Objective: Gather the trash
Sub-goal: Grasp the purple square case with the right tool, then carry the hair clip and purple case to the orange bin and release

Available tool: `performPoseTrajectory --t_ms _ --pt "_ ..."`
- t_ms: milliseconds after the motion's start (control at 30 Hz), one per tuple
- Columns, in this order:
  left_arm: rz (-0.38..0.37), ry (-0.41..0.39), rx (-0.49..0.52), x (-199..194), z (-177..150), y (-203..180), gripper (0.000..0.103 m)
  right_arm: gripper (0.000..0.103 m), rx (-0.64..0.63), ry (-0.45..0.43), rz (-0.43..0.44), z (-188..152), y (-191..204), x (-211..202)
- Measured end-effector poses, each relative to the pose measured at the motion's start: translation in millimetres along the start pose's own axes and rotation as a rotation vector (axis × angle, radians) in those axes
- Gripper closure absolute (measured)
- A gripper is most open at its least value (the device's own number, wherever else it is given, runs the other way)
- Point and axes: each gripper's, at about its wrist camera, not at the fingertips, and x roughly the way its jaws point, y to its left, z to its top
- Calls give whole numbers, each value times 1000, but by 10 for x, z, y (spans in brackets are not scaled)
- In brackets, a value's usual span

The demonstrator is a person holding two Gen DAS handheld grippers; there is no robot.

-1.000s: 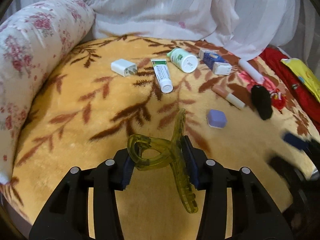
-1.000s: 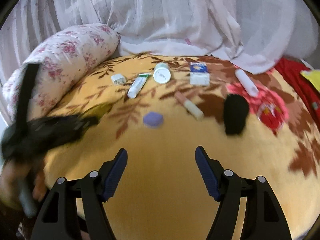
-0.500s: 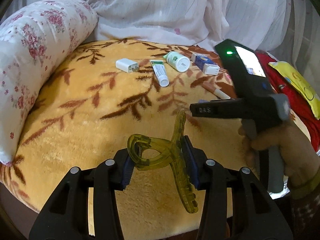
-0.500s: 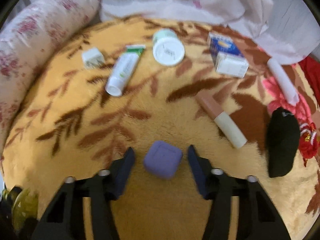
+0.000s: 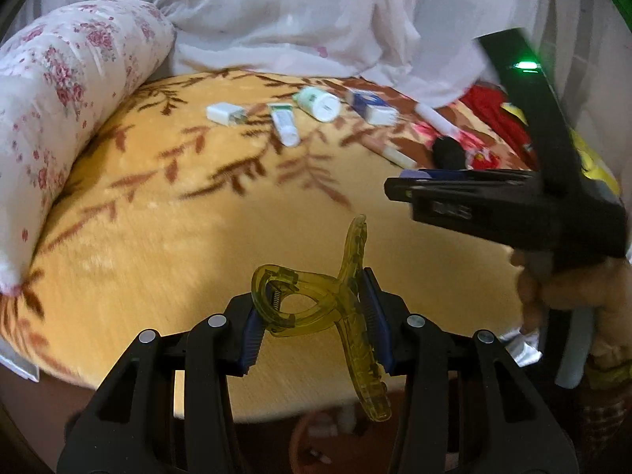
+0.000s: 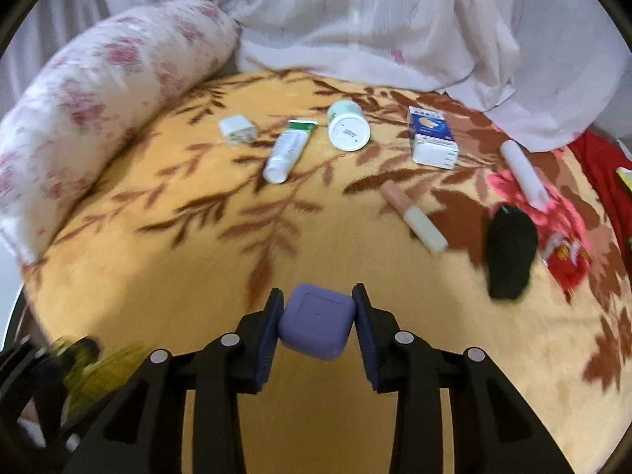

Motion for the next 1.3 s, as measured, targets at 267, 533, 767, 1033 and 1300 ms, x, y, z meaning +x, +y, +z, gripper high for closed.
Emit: performPoseTrajectory --t_ms 267,533,767,1033,1300 --pt "-99 136 52 -204 -597 -252 59 67 -12 60 64 -1052 9 -680" --pt "-124 316 121 -77 -1168 -381 59 67 45 253 113 -1934 -19 -489" --pt "-129 382 142 -35 -1324 -386 59 67 16 315 135 -2129 111 -357" --pt "-76 391 146 -63 -1324 -324 31 34 -48 339 99 -2175 197 -344" --pt "-57 361 119 -121 -1204 -213 31 34 -3 260 46 -2018 -109 -513"
